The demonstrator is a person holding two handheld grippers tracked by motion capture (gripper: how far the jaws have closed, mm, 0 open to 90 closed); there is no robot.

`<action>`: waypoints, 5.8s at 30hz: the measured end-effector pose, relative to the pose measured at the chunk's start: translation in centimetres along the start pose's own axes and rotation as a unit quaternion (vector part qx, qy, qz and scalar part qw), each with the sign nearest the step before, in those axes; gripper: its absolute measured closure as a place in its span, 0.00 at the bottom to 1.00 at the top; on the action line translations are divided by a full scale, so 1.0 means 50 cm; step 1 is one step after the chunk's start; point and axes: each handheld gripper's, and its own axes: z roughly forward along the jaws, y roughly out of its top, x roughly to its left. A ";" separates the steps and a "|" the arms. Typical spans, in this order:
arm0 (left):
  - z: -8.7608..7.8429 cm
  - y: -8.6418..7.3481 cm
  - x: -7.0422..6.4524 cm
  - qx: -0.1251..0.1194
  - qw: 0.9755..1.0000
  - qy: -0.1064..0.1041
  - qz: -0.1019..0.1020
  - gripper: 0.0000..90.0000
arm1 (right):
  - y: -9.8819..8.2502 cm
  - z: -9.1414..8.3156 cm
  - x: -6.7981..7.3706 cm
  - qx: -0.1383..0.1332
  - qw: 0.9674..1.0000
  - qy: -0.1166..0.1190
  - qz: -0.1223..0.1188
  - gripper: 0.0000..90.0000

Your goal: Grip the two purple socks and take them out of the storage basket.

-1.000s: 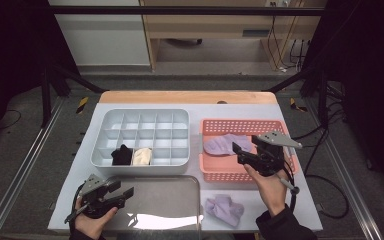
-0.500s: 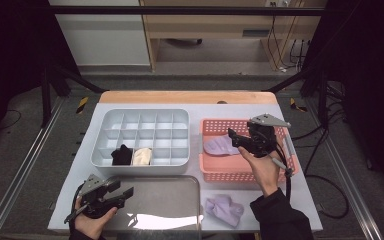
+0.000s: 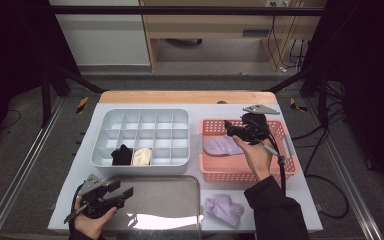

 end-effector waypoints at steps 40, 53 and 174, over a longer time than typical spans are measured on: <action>0.001 0.000 0.000 0.001 1.000 0.001 0.001 0.42 | -0.095 0.151 -0.031 0.131 0.991 -0.017 0.011 0.48; 0.001 -0.001 0.000 0.001 1.000 0.001 0.002 0.42 | -0.116 0.170 -0.040 0.169 0.985 -0.025 0.013 0.50; 0.000 0.001 -0.005 -0.001 1.000 0.002 0.008 0.44 | -0.174 -0.297 0.041 -0.070 0.986 0.148 -0.031 0.96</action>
